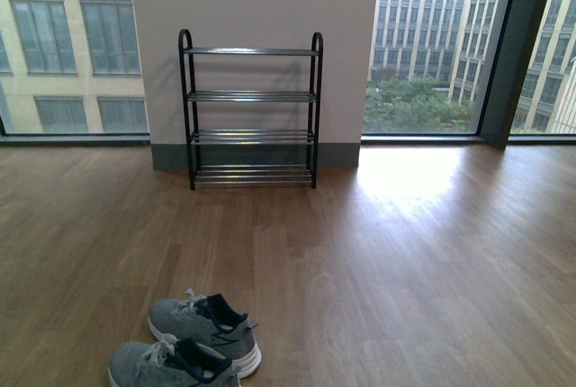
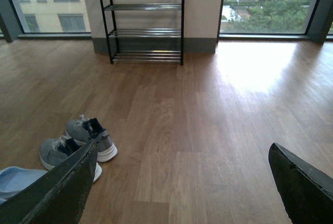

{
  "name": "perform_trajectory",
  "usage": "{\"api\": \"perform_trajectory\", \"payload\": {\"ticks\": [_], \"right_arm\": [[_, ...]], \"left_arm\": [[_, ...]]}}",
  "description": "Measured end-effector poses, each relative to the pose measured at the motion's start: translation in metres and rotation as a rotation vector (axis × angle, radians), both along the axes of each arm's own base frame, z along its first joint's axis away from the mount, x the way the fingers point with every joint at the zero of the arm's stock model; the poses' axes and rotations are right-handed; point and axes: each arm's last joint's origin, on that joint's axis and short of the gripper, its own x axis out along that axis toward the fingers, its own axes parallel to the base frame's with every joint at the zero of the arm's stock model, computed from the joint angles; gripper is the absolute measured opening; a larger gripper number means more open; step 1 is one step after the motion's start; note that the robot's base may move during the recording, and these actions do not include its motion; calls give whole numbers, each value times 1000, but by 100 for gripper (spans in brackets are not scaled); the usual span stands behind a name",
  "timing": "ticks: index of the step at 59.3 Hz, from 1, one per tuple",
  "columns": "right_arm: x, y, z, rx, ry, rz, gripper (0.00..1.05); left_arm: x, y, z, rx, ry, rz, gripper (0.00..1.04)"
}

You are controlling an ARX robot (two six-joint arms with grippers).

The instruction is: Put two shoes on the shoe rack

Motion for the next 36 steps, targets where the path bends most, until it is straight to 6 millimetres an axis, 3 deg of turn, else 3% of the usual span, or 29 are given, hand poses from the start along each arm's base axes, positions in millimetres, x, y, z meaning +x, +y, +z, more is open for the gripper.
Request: {"api": "perform_trajectory", "payload": {"ticks": [36], "right_arm": [[0,0,0,0,0,0,95]], "left_arm": [[0,0,0,0,0,1,95]]}}
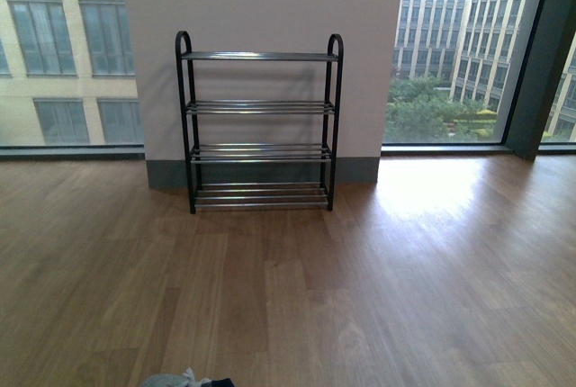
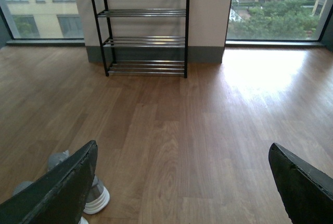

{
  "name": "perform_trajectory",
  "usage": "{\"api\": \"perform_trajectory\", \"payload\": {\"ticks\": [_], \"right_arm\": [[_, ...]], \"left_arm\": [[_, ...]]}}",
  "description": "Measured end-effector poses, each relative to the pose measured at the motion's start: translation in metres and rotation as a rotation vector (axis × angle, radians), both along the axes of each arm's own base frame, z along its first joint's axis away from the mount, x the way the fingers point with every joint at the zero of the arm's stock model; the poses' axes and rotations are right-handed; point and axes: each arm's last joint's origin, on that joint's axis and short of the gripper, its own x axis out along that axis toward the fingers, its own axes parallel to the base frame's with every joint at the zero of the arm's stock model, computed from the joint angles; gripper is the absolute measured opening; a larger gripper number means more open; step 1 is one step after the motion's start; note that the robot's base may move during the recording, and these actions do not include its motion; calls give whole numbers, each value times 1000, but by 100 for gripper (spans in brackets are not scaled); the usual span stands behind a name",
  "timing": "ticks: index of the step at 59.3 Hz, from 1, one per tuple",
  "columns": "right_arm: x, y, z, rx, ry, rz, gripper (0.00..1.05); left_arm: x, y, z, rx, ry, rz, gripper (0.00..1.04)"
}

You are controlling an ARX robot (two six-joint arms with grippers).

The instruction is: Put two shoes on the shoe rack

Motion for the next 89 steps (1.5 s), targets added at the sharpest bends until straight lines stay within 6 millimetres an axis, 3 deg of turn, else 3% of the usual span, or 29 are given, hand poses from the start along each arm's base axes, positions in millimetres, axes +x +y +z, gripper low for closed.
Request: {"api": "perform_trajectory", "payload": {"ticks": [8,15,22,29,39,54,73,89], "right_arm": [[0,0,0,0,0,0,95],[0,0,0,0,0,1,95],[0,0,0,0,0,0,95],[0,0,0,0,0,1,95],[0,0,0,0,0,0,95],[0,0,0,0,0,0,95],[0,0,0,0,0,1,95],[0,0,0,0,0,0,95]], "left_arm": [[4,0,-7,-250,176,291,95],[21,-1,-7,-487,237,368,95],[55,-8,-3,-640,296,386,95],[99,-28,-12,-687,406,345,95],[150,-59,-54,-756,630,292,95],[197,-99,-118,-783,883,303,95],[232,-109,-195,-783,1119,446,95],[245,-108,-237,-775,1199,507,95]]}}
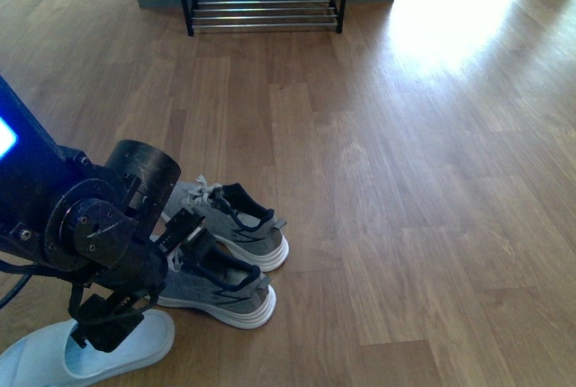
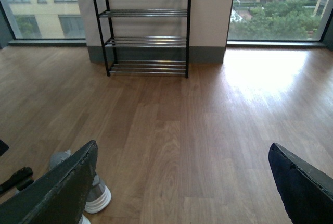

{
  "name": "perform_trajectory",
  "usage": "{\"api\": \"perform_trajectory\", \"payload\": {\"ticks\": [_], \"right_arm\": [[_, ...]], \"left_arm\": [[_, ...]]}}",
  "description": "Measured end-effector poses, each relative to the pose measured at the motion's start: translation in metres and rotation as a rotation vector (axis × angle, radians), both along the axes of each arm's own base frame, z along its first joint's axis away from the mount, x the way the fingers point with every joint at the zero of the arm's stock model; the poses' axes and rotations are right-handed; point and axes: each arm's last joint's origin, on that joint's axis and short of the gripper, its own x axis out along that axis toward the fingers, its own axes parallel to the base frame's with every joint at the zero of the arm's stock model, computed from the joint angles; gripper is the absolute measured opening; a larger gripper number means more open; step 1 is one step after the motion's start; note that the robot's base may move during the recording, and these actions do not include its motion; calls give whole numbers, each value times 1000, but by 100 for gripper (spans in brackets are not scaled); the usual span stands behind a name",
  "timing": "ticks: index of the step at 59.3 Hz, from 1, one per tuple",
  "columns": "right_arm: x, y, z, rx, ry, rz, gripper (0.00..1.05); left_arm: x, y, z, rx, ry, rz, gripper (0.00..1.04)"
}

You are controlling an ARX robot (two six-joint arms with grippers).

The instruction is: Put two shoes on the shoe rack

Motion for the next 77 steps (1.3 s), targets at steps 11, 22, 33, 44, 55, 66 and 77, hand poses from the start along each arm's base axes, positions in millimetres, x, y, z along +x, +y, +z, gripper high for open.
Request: {"api": "perform_trajectory", "payload": {"ticks": [11,22,33,44,55,66,77], "right_arm": [[0,0,0,0,0,0,95],[0,0,0,0,0,0,95],[0,0,0,0,0,0,95],[0,0,0,0,0,0,95],[0,0,0,0,0,0,95],[0,0,0,0,0,0,95],[0,0,0,0,0,0,95]], "left_arm": [[10,-2,-23,-6,37,-6,95],[26,-10,-37,-27,23,-28,95],[35,-21,-38,-38,5,-65,95],[41,-28,-46,-46,3,-120,95],[41,-27,-63,-47,35,-129,95],[38,-23,-74,-22,54,-136,79],[43,-19,-72,14,13,-132,50]]}}
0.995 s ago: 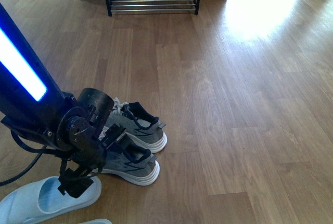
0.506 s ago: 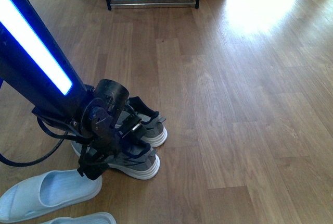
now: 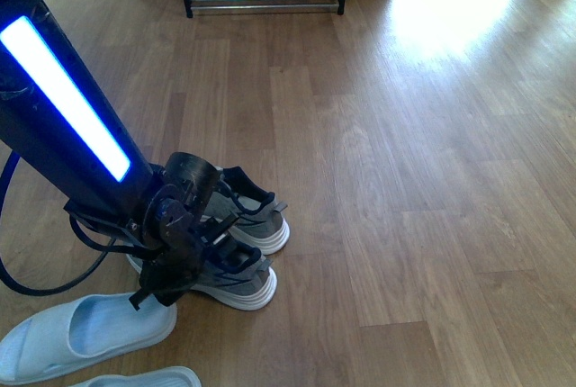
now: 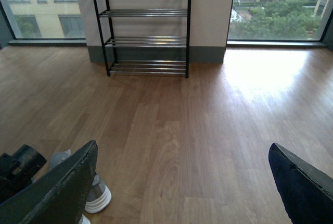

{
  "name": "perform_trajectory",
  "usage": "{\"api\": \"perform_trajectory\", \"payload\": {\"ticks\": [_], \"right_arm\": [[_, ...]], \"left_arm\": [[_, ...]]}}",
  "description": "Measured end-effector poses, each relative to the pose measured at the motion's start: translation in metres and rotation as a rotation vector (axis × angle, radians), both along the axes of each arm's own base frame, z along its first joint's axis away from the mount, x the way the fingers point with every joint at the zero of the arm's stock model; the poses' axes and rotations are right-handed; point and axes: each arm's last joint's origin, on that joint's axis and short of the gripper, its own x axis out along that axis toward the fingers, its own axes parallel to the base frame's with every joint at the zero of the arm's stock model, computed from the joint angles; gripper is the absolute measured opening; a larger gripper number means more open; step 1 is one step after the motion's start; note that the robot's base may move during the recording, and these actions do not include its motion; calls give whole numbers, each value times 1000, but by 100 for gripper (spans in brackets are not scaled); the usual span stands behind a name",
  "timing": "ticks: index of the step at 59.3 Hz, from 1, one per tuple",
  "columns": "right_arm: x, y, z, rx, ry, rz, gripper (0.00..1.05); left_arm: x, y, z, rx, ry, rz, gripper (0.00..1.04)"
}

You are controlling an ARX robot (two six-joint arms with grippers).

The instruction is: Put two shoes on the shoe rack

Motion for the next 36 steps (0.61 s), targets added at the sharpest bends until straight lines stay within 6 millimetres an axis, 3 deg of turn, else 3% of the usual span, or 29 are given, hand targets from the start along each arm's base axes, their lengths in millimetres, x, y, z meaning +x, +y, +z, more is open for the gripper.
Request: {"api": "perform_trajectory", "payload": {"ticks": [19,36], "right_arm": [[0,0,0,0,0,0,95],[0,0,0,0,0,0,95]], "left_arm": [[-6,8,-1,101,30,0,2],[-6,10,-1,103,30,1,2]]}}
